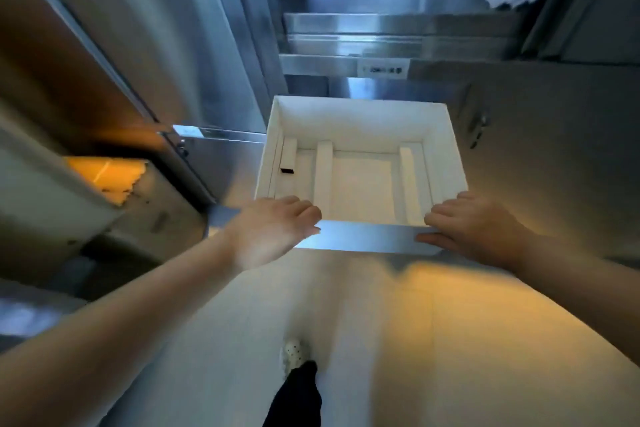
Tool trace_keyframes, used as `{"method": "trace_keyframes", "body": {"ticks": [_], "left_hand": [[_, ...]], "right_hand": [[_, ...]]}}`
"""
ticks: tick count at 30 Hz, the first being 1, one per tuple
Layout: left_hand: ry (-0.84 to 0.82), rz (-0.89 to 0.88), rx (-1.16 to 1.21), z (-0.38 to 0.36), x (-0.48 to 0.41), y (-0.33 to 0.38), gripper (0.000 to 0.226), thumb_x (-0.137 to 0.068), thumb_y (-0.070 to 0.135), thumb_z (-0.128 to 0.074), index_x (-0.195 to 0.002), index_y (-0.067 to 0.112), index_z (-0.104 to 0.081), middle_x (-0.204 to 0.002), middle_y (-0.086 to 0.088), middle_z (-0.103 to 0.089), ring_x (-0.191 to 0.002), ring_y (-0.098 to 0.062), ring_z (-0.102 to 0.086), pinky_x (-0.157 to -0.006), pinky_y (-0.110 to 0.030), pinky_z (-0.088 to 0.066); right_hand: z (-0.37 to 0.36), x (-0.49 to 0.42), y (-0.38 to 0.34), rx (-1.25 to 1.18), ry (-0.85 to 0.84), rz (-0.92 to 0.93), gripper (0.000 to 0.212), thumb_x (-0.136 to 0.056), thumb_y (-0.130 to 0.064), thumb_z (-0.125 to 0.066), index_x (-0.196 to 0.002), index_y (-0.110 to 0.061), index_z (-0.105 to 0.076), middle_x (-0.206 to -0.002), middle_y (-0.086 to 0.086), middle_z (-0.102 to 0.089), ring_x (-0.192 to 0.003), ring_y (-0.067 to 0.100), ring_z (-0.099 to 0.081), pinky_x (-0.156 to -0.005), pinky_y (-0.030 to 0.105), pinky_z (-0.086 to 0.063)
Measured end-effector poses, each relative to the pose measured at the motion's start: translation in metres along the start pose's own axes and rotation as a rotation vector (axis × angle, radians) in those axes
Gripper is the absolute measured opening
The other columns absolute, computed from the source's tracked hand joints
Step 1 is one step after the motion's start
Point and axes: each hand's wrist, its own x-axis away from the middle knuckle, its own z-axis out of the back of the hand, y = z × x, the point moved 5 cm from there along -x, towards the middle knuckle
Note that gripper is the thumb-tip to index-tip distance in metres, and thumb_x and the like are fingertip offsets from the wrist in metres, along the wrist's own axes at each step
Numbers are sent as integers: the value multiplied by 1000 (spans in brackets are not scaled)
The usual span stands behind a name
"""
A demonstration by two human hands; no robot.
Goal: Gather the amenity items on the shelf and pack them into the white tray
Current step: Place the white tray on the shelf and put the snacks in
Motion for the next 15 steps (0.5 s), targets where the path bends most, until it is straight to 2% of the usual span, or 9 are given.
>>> {"method": "trace_keyframes", "body": {"ticks": [4, 8, 12, 15], "left_hand": [[17, 128, -55, 64, 50, 26, 20, -84, 25, -67, -77, 7, -60, -70, -6, -60, -59, -26, -59, -36, -29, -43], [21, 293, -135, 120, 110, 44, 21, -79, 26, -75, -76, 9, -62, -68, -3, -62, -57, -22, -60, -37, -24, -42], [43, 454, -191, 171, 186, 62, 20, -81, 24, -73, -77, 8, -62, -68, -5, -61, -58, -24, -60, -40, -30, -47], [41, 553, -249, 204, 251, 77, 21, -79, 23, -75, -75, 9, -61, -65, -4, -60, -56, -22, -58, -39, -28, -46]], "right_hand": [[52, -33, -31, -23, 95, 181, 40, -90, -42, -48, -61, -16, -59, -55, 0, -54, -45, 21, -52, -48, 24, -39], [82, -74, -74, -73, 161, 334, 43, -89, -44, -48, -61, -14, -63, -53, -1, -54, -43, 17, -50, -46, 22, -38], [104, -124, -137, -87, 219, 473, 45, -88, -47, -46, -62, -15, -64, -52, -3, -55, -43, 18, -51, -45, 23, -40], [115, -163, -194, -106, 282, 597, 42, -87, -47, -47, -61, -16, -60, -52, -3, -51, -44, 17, -48, -51, 23, -35]]}}
